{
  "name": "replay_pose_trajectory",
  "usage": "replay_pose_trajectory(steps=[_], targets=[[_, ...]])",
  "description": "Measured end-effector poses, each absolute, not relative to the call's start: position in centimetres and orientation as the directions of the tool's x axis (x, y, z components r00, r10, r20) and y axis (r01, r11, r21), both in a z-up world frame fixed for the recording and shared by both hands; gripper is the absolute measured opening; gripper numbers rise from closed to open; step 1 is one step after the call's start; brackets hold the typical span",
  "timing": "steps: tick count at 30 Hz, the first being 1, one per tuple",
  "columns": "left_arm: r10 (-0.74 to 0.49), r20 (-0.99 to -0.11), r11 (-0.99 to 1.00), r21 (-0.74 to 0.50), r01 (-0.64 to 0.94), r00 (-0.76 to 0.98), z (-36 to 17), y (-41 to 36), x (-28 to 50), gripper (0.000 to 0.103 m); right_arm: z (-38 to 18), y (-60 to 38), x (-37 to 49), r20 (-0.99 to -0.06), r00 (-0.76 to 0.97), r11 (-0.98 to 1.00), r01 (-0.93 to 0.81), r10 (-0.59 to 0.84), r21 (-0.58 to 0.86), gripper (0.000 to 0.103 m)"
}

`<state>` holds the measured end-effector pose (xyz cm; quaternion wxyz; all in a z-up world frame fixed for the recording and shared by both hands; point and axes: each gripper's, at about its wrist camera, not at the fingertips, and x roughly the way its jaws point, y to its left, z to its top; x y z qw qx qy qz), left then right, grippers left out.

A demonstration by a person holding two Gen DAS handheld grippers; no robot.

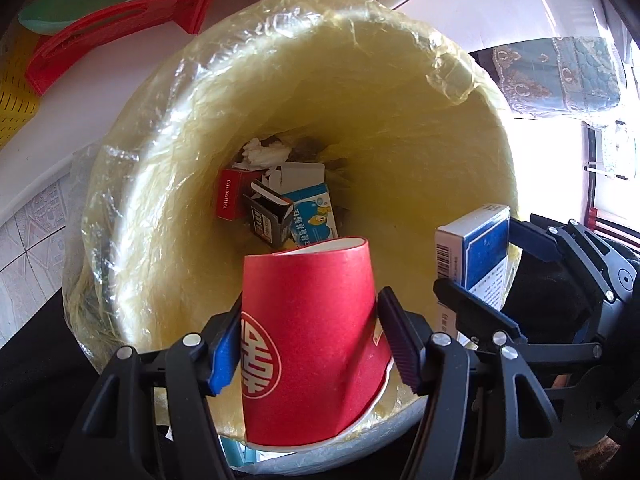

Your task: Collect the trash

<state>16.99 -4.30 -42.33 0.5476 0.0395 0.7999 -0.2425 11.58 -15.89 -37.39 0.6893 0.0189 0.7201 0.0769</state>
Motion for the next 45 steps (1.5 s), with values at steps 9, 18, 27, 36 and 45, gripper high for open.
replay_pose_trajectory(steps=[9,18,27,36,45], targets=[[-0.181,-0.913,0.884,-0.314,0.346,-0.364,-40.8,-4.1,17.0,0.081,-37.4,-15.7,11.7,-0.990,-0.040,0.987,-0.086,0.132,0.135,0.079],[-0.168,-0.921,0.892,-0.293,0.343,-0.352,-40.7,-4.1,16.7,0.086,-37.2,-15.2,11.7,-0.991,-0.042,0.988,-0.089,0.126,0.129,0.079],[-0.159,-0.935,0.904,-0.268,0.333,-0.318,-39.7,-3.4,16.7,0.088,-36.7,-15.9,11.6,-0.993,-0.035,0.990,-0.070,0.117,0.119,0.079],[-0.122,-0.976,0.922,-0.180,0.344,-0.182,-36.3,-2.7,16.5,0.088,-33.9,-16.5,11.1,-0.998,0.036,0.998,-0.045,0.051,0.049,0.083],[-0.090,-0.996,0.939,-0.083,0.334,0.007,-30.3,-2.4,14.2,0.088,-28.4,-17.7,9.0,-0.984,0.172,0.998,0.030,0.048,0.054,0.089]])
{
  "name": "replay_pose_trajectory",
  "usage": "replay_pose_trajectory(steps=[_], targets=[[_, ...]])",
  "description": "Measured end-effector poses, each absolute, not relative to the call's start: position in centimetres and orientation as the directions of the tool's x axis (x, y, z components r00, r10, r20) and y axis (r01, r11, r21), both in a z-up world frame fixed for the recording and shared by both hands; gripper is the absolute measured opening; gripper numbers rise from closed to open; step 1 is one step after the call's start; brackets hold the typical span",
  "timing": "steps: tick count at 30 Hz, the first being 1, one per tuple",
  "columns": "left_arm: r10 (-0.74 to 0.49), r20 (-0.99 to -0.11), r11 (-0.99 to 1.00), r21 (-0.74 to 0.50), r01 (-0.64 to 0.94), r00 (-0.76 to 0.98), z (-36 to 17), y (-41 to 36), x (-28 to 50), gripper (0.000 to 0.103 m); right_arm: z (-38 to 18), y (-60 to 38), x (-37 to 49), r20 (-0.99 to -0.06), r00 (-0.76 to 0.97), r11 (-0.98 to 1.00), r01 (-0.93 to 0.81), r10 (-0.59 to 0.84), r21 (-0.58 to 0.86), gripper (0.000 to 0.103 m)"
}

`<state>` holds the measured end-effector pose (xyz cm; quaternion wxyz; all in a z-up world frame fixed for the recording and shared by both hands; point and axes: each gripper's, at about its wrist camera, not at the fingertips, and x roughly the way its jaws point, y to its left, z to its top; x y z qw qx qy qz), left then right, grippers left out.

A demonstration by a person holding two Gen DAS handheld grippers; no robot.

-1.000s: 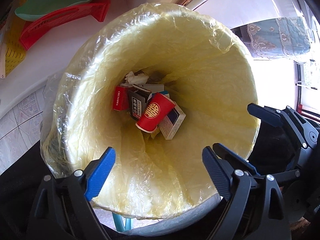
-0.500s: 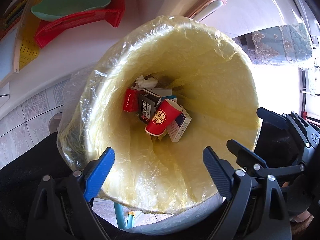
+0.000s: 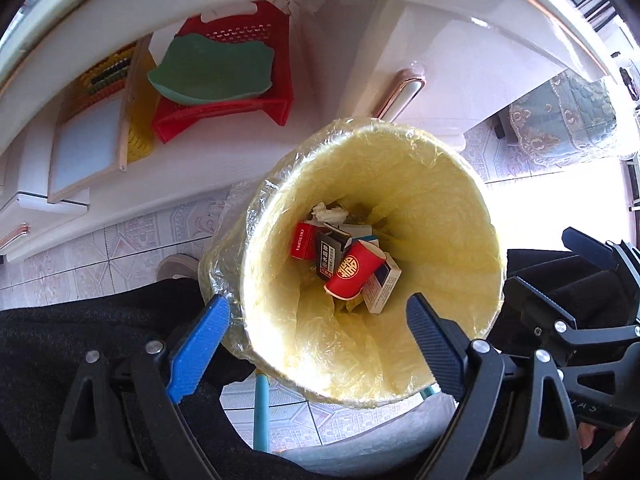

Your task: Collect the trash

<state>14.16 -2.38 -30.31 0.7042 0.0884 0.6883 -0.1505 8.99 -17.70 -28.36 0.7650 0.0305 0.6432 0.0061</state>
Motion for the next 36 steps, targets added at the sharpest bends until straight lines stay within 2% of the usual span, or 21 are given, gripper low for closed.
replay_pose_trajectory(steps=[6,10,15,21,26,30,36], targets=[[-0.096,-0.989,0.948,-0.056,0.313,0.114,-26.0,-3.2,11.7,0.088,-23.6,-18.0,6.6,-0.958,0.285,0.998,0.058,-0.013,0.003,0.091],[-0.110,-0.976,0.955,-0.051,0.292,0.189,-23.0,-3.5,10.3,0.088,-20.4,-18.2,4.8,-0.931,0.364,0.996,0.082,-0.009,0.023,0.091],[-0.110,-0.952,0.959,-0.027,0.280,0.286,-19.4,-3.8,8.8,0.088,-16.1,-17.5,2.7,-0.864,0.485,0.990,0.100,-0.137,-0.101,0.093],[-0.115,-0.914,0.965,-0.010,0.262,0.389,-14.4,-4.0,7.2,0.088,-11.1,-18.2,0.4,-0.781,0.606,0.987,0.131,-0.152,-0.091,0.094],[-0.112,-0.830,0.972,0.022,0.233,0.547,-7.6,-4.3,5.6,0.090,-5.0,-18.2,-2.2,-0.642,0.735,0.975,0.192,-0.217,-0.109,0.097],[-0.124,-0.764,0.978,0.013,0.209,0.633,-2.6,-4.3,4.1,0.096,-0.8,-18.7,-3.8,-0.546,0.799,0.966,0.243,-0.253,-0.092,0.097],[-0.089,-0.633,0.984,0.062,0.165,0.769,2.8,-4.2,0.6,0.096,2.8,-19.1,-6.2,-0.438,0.849,0.953,0.293,-0.295,-0.072,0.097]])
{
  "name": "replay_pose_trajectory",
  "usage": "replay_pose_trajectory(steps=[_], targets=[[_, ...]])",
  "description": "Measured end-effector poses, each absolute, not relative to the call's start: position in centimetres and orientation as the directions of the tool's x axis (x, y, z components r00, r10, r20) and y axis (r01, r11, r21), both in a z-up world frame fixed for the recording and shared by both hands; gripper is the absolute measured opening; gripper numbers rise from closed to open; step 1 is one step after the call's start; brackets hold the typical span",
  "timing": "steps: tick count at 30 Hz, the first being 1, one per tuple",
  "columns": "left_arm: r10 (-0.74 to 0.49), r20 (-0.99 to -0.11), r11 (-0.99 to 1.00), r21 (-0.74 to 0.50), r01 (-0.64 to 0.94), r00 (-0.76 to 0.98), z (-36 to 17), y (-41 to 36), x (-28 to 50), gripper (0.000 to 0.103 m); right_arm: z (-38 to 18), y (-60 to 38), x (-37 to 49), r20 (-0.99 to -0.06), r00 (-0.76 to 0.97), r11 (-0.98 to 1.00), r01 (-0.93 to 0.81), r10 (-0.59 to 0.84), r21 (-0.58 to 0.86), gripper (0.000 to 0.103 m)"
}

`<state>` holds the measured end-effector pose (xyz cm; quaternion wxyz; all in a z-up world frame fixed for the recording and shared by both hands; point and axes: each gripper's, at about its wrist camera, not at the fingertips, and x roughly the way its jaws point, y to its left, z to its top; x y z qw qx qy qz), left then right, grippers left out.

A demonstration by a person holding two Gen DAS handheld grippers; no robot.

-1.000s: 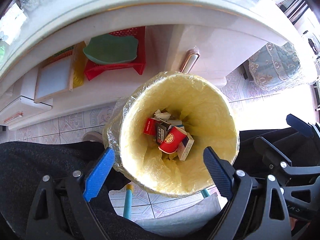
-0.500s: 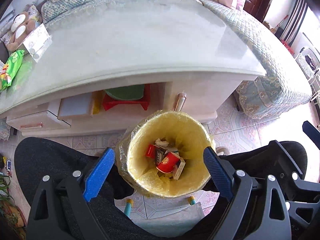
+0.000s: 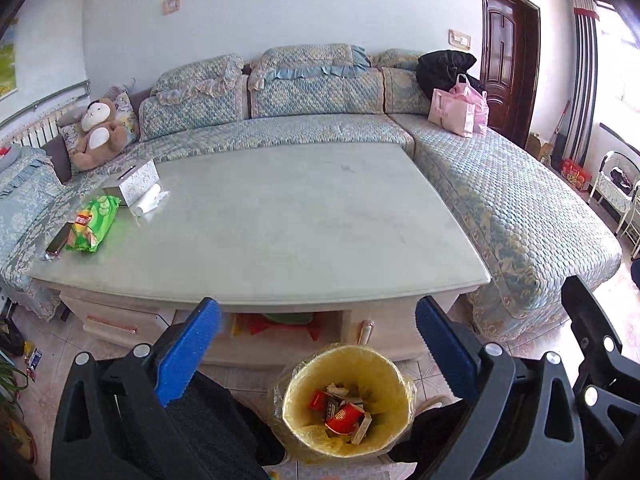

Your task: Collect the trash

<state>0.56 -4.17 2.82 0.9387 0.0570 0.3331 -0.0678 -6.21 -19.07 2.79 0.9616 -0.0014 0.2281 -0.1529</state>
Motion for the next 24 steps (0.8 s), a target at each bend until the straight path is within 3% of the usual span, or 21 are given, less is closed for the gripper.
replay_pose_trajectory(steps=[8,24], targets=[[-0.104,-0.567,0.985,0.054,0.163,0.817,5.7,-3.8,-2.9,0.096,4.4,-19.1,-9.0,-0.392,0.863,0.944,0.325,-0.320,-0.055,0.097],[-0.085,-0.595,0.989,0.050,0.142,0.799,4.6,-3.4,-3.1,0.096,3.8,-18.5,-9.1,-0.418,0.847,0.940,0.336,-0.329,-0.059,0.097]])
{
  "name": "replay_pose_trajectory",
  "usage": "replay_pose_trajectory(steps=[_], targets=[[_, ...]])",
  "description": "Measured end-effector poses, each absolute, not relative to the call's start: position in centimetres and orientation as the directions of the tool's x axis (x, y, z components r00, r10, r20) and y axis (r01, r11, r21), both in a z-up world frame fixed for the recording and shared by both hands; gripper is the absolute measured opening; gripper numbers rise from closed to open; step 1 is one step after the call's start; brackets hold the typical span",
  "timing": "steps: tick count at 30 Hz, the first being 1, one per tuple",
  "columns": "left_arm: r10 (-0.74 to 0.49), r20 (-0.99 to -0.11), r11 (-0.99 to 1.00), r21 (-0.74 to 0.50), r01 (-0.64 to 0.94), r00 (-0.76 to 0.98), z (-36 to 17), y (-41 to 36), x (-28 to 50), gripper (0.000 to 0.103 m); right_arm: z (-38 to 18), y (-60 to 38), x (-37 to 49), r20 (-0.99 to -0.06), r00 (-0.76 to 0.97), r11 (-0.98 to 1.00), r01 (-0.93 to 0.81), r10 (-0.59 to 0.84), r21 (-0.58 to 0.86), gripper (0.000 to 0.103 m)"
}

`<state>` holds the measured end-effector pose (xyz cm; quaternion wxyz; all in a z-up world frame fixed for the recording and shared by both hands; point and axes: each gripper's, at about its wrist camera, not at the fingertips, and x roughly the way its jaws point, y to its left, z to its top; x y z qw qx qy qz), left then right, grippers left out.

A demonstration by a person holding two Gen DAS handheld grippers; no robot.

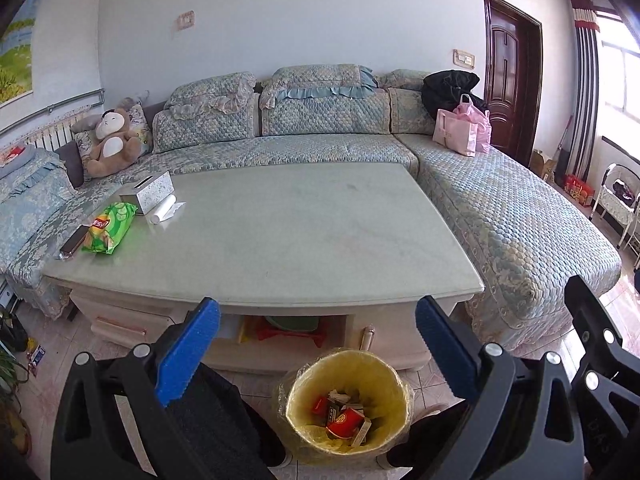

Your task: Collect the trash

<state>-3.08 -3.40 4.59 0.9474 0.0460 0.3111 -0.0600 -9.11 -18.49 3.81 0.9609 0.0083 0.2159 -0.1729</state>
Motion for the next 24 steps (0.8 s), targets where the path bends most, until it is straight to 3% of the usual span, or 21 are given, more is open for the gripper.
replay_pose_trajectory(steps=[24], targets=[[-0.074,-0.596,0.991,0.048,0.127,0.799,4.15,-2.86,-3.06,0.096,4.24,-18.14,-9.12,-0.410,0.848,0.938,0.340,-0.336,-0.066,0.097]])
